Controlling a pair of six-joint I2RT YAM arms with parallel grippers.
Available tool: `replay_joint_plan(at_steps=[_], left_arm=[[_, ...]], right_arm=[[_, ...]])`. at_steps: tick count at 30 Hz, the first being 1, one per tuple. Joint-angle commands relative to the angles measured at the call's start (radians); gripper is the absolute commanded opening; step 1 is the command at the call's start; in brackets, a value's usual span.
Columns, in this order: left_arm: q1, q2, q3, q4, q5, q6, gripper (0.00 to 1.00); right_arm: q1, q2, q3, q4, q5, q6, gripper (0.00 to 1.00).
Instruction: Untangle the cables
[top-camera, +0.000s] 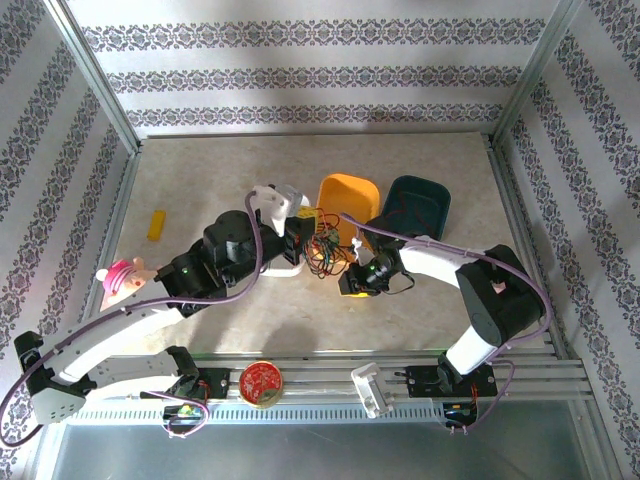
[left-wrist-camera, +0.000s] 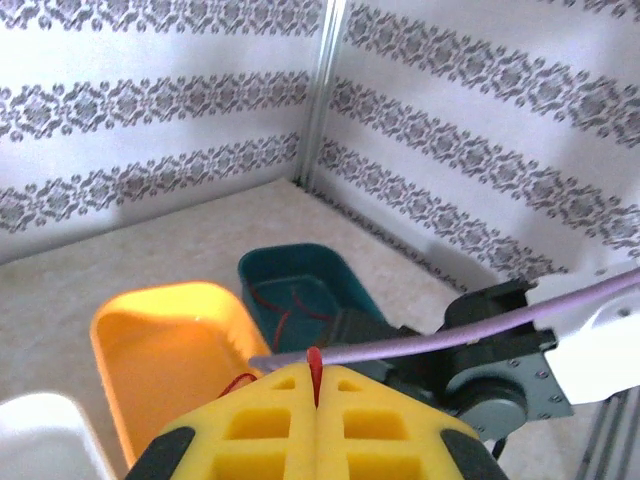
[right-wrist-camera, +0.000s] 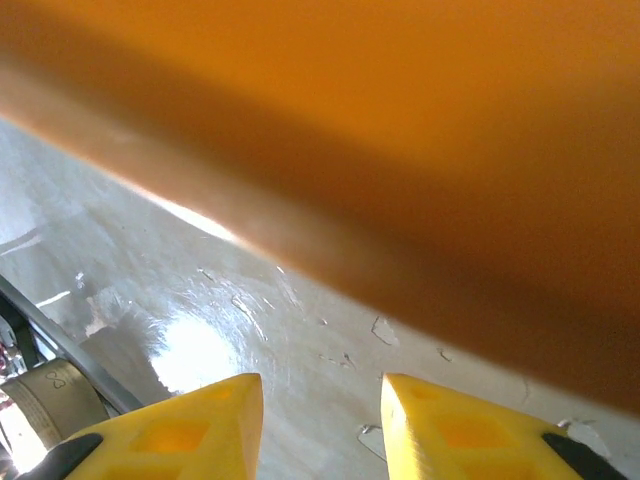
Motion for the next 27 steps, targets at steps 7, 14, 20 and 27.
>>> replay_joint_plan(at_steps=[7, 14, 20, 27], left_arm=[[0.01, 0.079, -0.04, -0.03, 0.136, -0.072, 0.0], [0.01, 0.132, -0.07, -0.08, 0.213, -0.075, 0.0], [0.01, 0.134, -0.089, -0.072, 0.22, -0.083, 0.0], [0.01, 0.133, -0.108, -0.06, 0.22, -0.095, 0.0]], right_arm=[[-0.052, -0.539, -0.066, 0.016, 0.259, -0.006, 0.42], [-0.035, -0.667, -0.016, 0.044, 0.036, -0.068, 0.44], [0.053, -0.588, 0.022, 0.091, -0.072, -0.076, 0.43], [0.067, -0.554, 0.014, 0.181, -0.112, -0.03, 0.41]])
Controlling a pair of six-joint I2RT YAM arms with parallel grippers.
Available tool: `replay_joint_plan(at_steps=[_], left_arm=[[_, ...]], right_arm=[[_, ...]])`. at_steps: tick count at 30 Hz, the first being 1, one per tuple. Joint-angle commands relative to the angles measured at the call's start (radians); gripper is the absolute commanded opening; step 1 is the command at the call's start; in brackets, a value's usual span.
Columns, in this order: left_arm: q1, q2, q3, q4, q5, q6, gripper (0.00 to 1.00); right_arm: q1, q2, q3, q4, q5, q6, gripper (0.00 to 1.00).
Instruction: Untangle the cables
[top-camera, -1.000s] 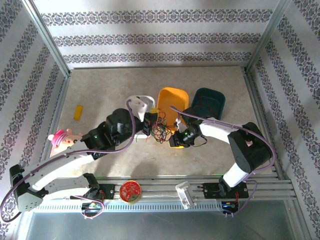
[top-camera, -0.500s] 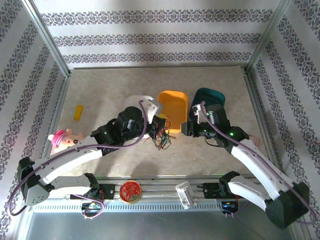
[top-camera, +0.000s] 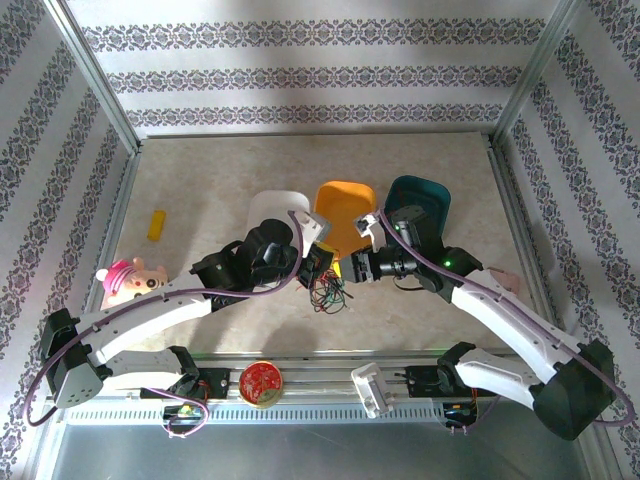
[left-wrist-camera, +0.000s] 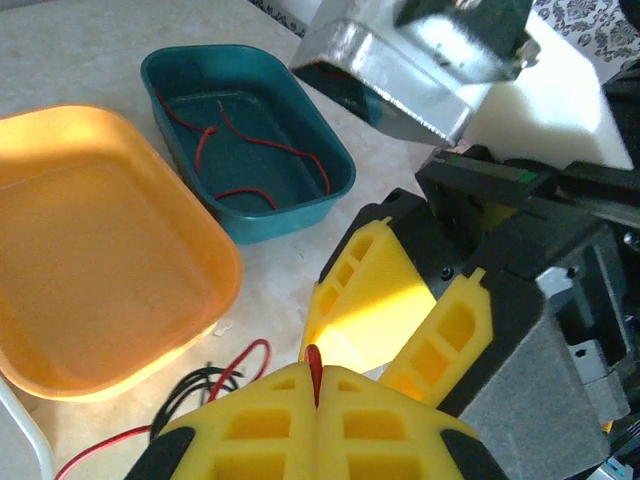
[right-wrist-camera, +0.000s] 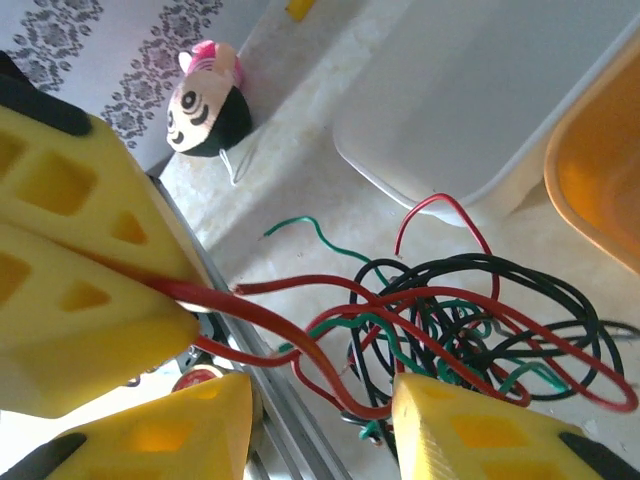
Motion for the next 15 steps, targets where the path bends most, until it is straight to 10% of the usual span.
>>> replay_joint_plan(at_steps=[1, 15], left_arm=[[0.01, -0.006, -0.015, 0.017, 0.018, -0.025, 0.0], [0.01, -0.057, -0.061, 0.05, 0.081, -0.048, 0.0]], right_arm=[[0.005, -0.002, 0.016, 0.081, -0.035, 0.016, 0.41], [-0.006, 0.149, -0.018, 0.242, -0.026, 0.031, 0.41]])
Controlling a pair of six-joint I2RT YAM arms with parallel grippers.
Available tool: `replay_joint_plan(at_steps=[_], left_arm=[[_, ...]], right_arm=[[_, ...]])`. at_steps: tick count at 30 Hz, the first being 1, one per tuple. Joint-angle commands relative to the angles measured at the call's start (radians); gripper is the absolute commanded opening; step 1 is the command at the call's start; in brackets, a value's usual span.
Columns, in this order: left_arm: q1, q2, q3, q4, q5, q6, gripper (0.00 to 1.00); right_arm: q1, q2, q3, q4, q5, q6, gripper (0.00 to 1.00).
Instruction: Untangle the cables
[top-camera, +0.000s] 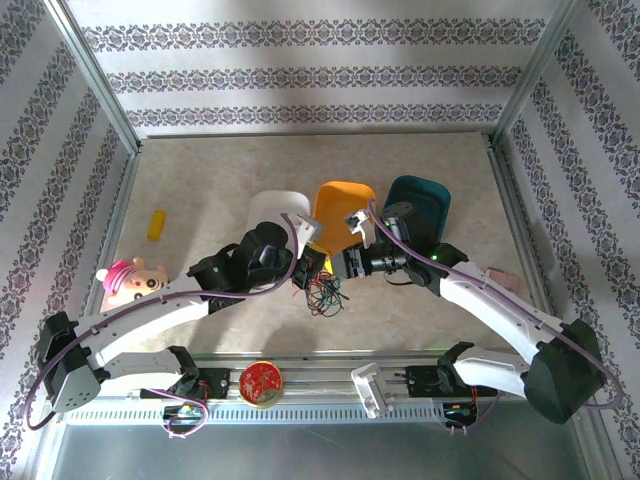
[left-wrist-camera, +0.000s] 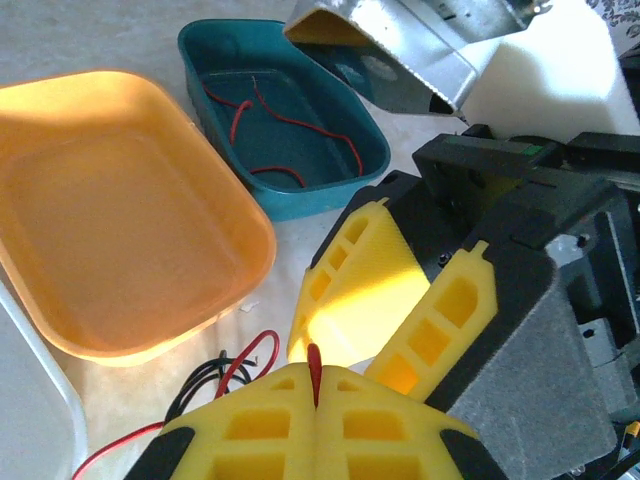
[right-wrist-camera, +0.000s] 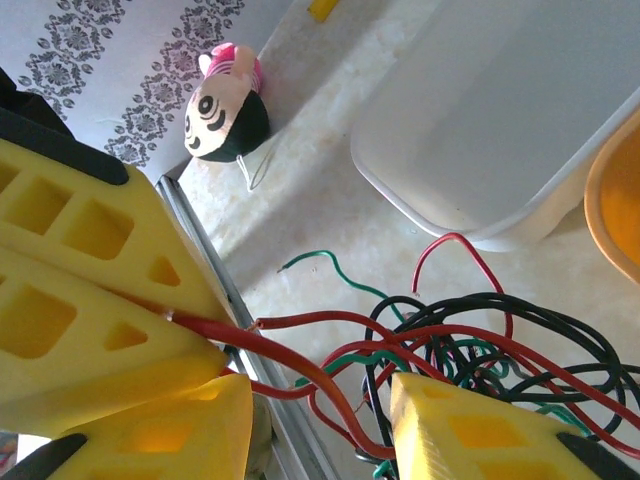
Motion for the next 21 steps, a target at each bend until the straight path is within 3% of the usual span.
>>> replay_joint_plan(at_steps=[1, 12, 13, 15, 16, 18, 21], left_arm=[[-0.015, -0.027, -0.001, 0.049, 0.1, -0.026, 0.0], [-0.014, -0.019, -0.021, 0.108, 0.128, -0.025, 0.0], [-0.013, -0.02, -0.023, 0.112, 0.129, -0.026, 0.0], [-0.014, -0.018, -0.026, 0.114, 0.118, -0.024, 0.0], [-0.014, -0.02, -0.029, 0.113, 0.105, -0.025, 0.06], [-0.014, -0.025, -0.04, 0.104, 0.068, -0.025, 0.28], [-0.013, -0.043, -0.077, 0.073, -0.034, -0.019, 0.61]], right_arm=[[-0.007, 0.047, -0.009, 0.107, 0.023, 0.008, 0.41], [-0.01, 0.156, 0.001, 0.159, -0.017, 0.006, 0.36], [-0.011, 0.168, 0.004, 0.163, -0.022, 0.005, 0.34], [-0.012, 0.185, 0.011, 0.16, -0.025, 0.004, 0.19], [-0.015, 0.188, 0.012, 0.161, -0.019, 0.009, 0.11], [-0.023, 0.179, 0.003, 0.164, -0.012, 0.017, 0.02], [-0.043, 0.143, -0.021, 0.17, -0.001, 0.039, 0.0]])
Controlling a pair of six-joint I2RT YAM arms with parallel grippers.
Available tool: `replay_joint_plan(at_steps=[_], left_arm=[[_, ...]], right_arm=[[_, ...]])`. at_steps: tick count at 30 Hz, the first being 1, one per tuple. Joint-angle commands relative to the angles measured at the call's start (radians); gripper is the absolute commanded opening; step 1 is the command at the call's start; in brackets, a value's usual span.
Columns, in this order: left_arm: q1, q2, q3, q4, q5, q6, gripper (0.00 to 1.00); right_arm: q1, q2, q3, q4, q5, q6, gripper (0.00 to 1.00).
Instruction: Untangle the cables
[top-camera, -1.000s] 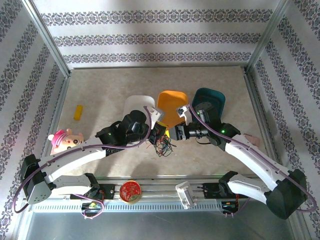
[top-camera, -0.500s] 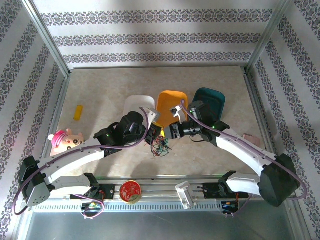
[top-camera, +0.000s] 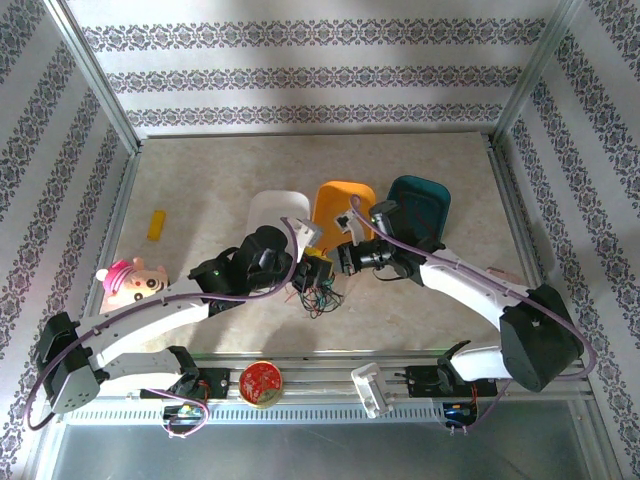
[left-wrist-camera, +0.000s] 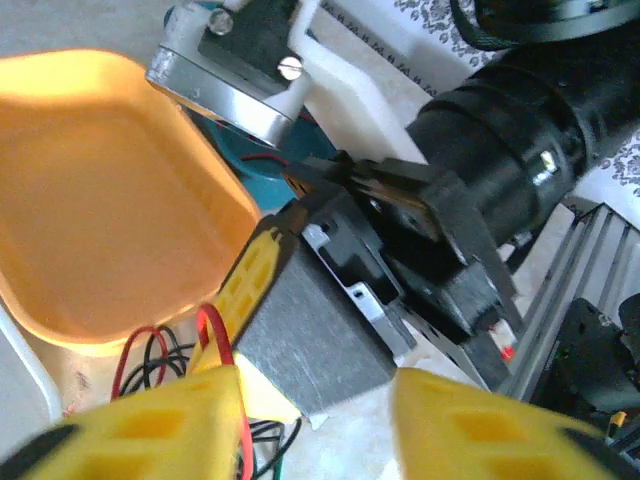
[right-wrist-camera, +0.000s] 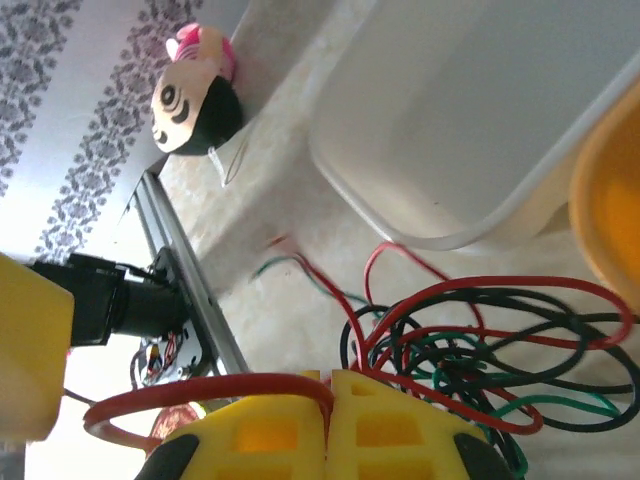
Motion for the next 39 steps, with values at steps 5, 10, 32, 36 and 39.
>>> replay_joint_plan(at_steps=[5, 10, 32, 36, 39], left_arm=[[-0.01, -0.048, -0.125, -0.02, -0.15, 0.015, 0.71], [-0.011, 0.03, -0.17, 0.002, -0.09, 0.018, 0.7], [-0.009, 0.313, -0.166, 0.213, -0.018, 0.026, 0.0], [-0.006, 0.315, -0.196, 0.244, -0.035, 0.0, 0.0], [0.0, 0.324, -0.219, 0.252, -0.044, -0.012, 0.0]], right_arm=[[-0.056, -0.079, -0.041, 0.024, 0.016, 0.058, 0.0], [-0.078, -0.099, -0.054, 0.008, -0.007, 0.075, 0.0], [-0.151, -0.164, -0.039, -0.036, 0.038, 0.148, 0.0], [-0.193, -0.228, -0.051, -0.061, 0.082, 0.176, 0.0], [-0.239, -0.294, -0.048, -0.099, 0.146, 0.199, 0.0]])
